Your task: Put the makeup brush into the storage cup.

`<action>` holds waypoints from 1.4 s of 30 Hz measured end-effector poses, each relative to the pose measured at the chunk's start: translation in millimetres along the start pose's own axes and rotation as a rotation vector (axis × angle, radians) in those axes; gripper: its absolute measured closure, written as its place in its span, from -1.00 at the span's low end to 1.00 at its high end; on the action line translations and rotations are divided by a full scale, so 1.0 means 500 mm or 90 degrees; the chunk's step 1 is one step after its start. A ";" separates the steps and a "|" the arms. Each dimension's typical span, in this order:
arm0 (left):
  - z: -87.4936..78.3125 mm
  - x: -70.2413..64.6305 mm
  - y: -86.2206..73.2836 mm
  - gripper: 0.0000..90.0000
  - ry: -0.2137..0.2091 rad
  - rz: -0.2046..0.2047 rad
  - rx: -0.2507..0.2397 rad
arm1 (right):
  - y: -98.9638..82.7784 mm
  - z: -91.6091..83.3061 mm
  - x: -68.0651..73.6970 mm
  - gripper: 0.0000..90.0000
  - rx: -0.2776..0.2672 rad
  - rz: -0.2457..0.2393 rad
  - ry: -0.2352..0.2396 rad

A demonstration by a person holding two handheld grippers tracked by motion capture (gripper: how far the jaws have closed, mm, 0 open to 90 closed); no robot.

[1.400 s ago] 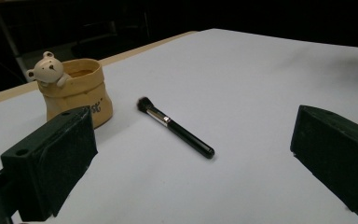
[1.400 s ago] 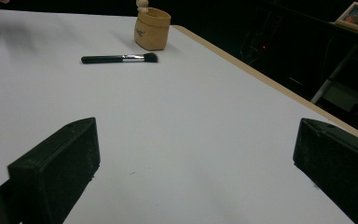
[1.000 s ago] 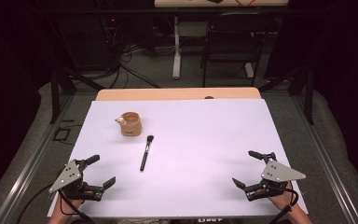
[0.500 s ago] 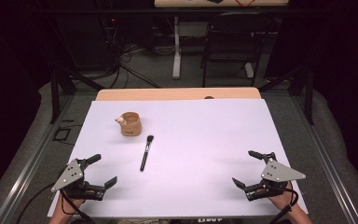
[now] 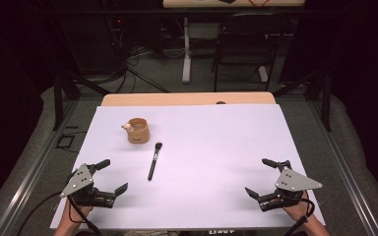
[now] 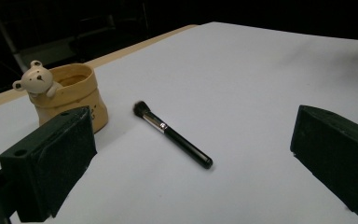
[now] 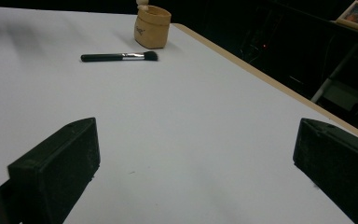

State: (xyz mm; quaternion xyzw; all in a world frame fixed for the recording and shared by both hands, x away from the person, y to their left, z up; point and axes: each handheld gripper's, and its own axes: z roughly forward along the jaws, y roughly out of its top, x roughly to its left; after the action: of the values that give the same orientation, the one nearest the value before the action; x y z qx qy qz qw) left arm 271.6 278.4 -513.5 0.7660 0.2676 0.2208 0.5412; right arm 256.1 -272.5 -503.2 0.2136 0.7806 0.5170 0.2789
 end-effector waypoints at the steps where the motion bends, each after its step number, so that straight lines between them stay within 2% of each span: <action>1: 0.001 0.000 0.002 -1.00 0.002 0.002 0.002 | 0.000 0.000 0.000 -1.00 -0.001 0.000 0.001; 11: 0.020 0.000 0.014 -1.00 0.002 -0.006 0.016 | 0.000 0.001 0.000 -1.00 -0.002 0.002 0.001; 13: 0.025 -0.001 0.017 -1.00 0.009 -0.006 0.019 | -0.001 0.001 0.000 -1.00 -0.001 0.004 0.001; 15: 0.033 0.000 0.021 -1.00 0.000 -0.007 0.022 | -0.001 0.001 0.000 -1.00 -0.001 0.004 0.001; 31: 0.072 -0.006 0.041 -1.00 -0.003 -0.008 0.043 | -0.001 0.001 0.000 -1.00 0.001 0.003 0.000; 42: 0.108 -0.009 0.060 -1.00 -0.001 -0.008 0.070 | -0.001 -0.001 0.000 -1.00 0.001 0.000 -0.002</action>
State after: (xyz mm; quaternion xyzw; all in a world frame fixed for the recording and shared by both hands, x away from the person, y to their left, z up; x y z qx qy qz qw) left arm 307.3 229.2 -502.5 0.7931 0.2841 0.2019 0.4996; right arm 256.0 -272.9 -503.3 0.2147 0.7804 0.5164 0.2796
